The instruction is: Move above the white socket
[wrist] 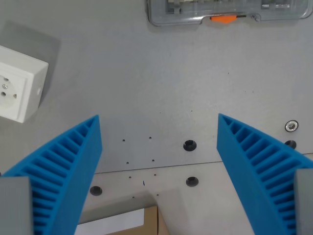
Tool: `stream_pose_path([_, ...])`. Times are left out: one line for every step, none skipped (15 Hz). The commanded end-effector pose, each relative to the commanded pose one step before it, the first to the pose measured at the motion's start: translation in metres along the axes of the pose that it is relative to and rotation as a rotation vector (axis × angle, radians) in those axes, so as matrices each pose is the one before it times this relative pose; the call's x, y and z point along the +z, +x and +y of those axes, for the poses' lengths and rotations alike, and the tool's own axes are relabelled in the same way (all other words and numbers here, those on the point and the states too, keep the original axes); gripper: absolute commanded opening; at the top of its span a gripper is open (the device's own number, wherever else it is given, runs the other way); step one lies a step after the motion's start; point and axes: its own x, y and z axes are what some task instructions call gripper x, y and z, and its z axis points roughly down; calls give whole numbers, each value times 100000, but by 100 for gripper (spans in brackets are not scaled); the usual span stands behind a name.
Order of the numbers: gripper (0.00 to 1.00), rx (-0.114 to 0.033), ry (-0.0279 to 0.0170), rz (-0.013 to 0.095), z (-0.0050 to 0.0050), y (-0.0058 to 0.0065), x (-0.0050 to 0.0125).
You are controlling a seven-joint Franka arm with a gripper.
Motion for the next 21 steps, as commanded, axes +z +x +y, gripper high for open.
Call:
stream_pose_path([100,-38,13,495,1,18,-202])
stream_pose_path([100,-104,-3,-26,-2,0,1])
stream_pose_path([100,-216,11,20,-7,0,4])
stream_pose_path([100,-471,-2,22,-14,-1,9])
stream_pose_path([100,-734,-10,24,-24,-1,15])
stream_pose_path([100,-1046,-15,-2,-37,-2,24])
stream_pose_path([100,-1273,20,67,-54,-3,35])
stream_pose_path([100,-1512,36,28,-73,-5,49])
stream_pose_path([100,-1653,-1,61,-94,-6,65])
stream_pose_path([100,-1387,2,117,-87,-6,64])
stream_pose_path([100,-1261,19,151,-106,-7,80])
stream_pose_path([100,-1629,17,249,-130,-8,98])
stream_pose_path([100,-1963,26,355,-156,-8,116])
stream_pose_path([100,-2361,36,413,-181,-8,134])
stream_pose_path([100,-2487,48,536,-204,-8,154])
stream_pose_path([100,-2579,3,568,-227,-6,174])
stream_pose_path([100,-3061,-24,661,-251,-4,195])
stream_pose_path([100,-3035,-57,673,-272,-1,215])
stream_pose_path([100,-2640,-61,766,-295,2,233])
stream_pose_path([100,-3186,-30,711,-321,5,250])
stream_pose_path([100,-2980,-48,689,-347,8,264])
